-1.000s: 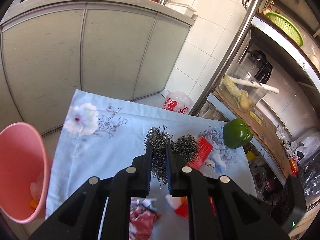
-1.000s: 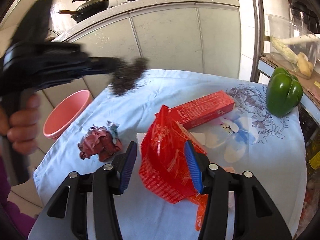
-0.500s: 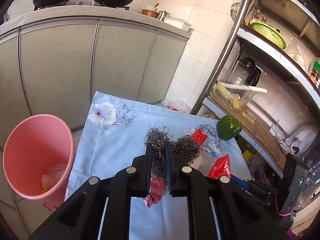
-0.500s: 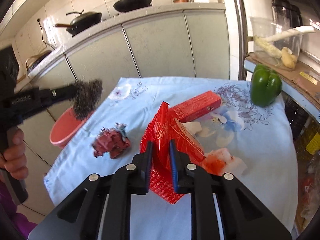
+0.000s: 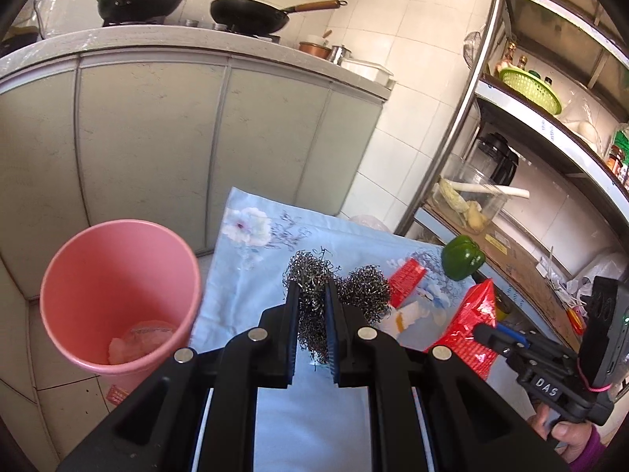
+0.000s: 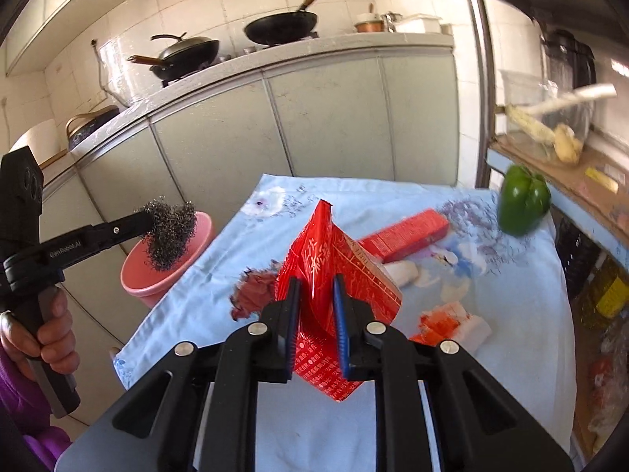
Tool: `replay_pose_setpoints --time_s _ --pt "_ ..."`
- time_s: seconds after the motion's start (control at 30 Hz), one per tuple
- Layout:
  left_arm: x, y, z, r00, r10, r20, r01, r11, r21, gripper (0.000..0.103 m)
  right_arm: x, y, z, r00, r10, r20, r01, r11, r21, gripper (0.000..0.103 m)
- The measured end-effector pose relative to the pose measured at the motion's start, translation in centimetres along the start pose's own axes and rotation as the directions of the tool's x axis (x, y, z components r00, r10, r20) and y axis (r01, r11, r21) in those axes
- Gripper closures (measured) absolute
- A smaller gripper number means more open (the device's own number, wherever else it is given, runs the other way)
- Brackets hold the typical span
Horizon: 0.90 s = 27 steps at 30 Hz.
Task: Collect trash
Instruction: 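Carry the steel wool and red mesh bag over the pink bin and open both grippers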
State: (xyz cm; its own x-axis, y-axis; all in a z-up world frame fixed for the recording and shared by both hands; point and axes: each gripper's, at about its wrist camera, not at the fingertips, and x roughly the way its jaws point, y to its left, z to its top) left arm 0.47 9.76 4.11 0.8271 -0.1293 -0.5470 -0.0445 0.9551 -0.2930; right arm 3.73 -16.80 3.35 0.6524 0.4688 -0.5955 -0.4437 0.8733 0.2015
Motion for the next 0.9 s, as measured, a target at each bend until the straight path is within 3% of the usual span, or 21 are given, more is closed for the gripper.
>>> replay_pose_setpoints --time_s 0.17,0.37,0.67,0.9 --pt "-2.1 3.4 0.3 0.993 0.099 0.068 -0.097 0.995 -0.020 0.091 0.6 2.6 2.0 0.999 0.035 0.027 -0.033 0.998 -0.060 0.086" --pt "-3.2 7.5 0.3 0.971 0.219 0.101 -0.212 0.975 -0.069 0.091 3.2 7.6 5.2 0.985 0.173 0.004 -0.171 0.976 -0.135 0.086" --pt "-2.3 12.4 -1.4 0.936 0.350 0.045 -0.343 0.932 -0.117 0.091 10.4 15.2 7.7 0.925 0.367 -0.097 -0.379 0.910 -0.169 0.086" --pt "0.0 14.4 -2.2 0.918 0.396 -0.018 -0.395 0.911 -0.118 0.090 16.9 19.2 8.0 0.870 0.462 -0.174 -0.479 0.874 -0.075 0.086"
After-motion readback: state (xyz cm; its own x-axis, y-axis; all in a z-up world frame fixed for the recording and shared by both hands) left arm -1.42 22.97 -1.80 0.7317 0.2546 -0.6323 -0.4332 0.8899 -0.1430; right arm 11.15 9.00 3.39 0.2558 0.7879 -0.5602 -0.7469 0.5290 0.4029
